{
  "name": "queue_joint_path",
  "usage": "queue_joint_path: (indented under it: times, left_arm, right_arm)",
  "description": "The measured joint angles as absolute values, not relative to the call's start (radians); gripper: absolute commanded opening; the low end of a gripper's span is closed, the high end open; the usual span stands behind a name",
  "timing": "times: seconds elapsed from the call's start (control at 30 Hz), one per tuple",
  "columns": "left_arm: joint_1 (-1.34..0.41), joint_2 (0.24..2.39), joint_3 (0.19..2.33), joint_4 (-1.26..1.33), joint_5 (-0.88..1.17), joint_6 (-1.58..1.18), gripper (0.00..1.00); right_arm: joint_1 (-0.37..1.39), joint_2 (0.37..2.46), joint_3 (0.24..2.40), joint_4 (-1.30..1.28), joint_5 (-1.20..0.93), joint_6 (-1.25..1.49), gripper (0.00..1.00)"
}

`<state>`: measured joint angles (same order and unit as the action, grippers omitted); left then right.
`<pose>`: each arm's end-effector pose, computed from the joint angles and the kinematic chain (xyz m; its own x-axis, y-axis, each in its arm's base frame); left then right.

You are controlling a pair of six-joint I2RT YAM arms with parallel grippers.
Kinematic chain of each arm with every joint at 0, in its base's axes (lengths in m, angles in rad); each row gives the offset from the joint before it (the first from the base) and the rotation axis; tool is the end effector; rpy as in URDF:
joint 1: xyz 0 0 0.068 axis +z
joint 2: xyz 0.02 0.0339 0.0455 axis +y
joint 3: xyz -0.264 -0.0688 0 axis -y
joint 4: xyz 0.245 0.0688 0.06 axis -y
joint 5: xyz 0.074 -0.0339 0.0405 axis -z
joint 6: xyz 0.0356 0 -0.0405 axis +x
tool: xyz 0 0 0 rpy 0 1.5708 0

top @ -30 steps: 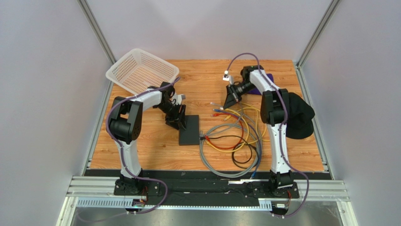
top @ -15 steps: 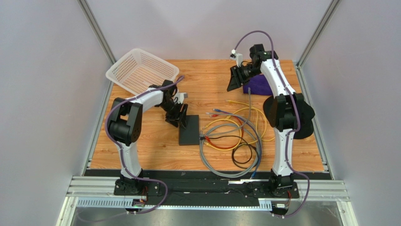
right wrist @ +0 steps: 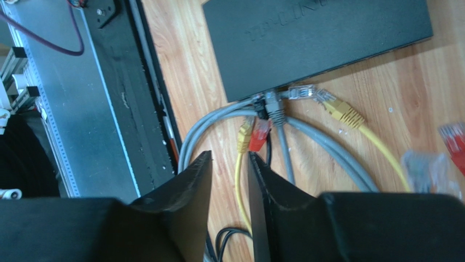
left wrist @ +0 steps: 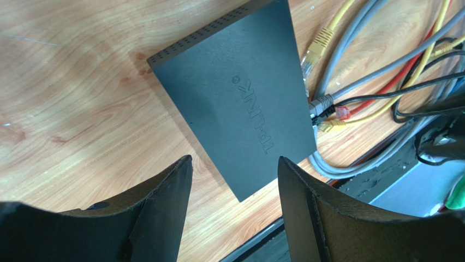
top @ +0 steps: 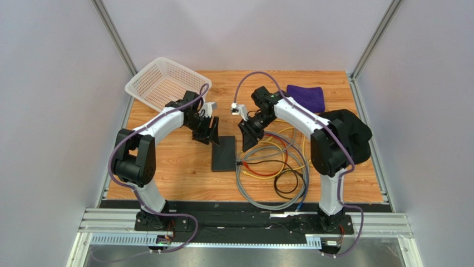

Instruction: Pull the plug from the switch port

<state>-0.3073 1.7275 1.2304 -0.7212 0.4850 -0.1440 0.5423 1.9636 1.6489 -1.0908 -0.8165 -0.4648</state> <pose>0.3206 -0.1191 0.2112 -0.9457 0.1669 -0.2789 0.2883 0.8271 -0.4826 0.3196 0.2229 0.2416 -0.5508 -0.6902 -0.4693 -0.7864 0.2408 0.5688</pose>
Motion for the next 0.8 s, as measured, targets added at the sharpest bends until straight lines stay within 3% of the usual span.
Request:
queue_joint_path:
  times: [0.37,0.6,0.8]
  left_arm:
    - [-0.298,1.728,1.206,-0.69,0.465,-0.144,0.68]
    - [-0.284,1.737,1.184,-0.683,0.484,-0.156,0.7]
    - [-0.269,1.814,1.177,-0.677,0.524,-0.18,0.7]
  right_arm:
    - [0.61,2.1,1.65,-1.03,-0.81,-0.444,0.29]
    - [0.636,2.168,1.666,-1.002,-0.812,-0.395,0.47]
    - [0.625,2.214,1.706,-1.013,-0.825,-0.377,0.49]
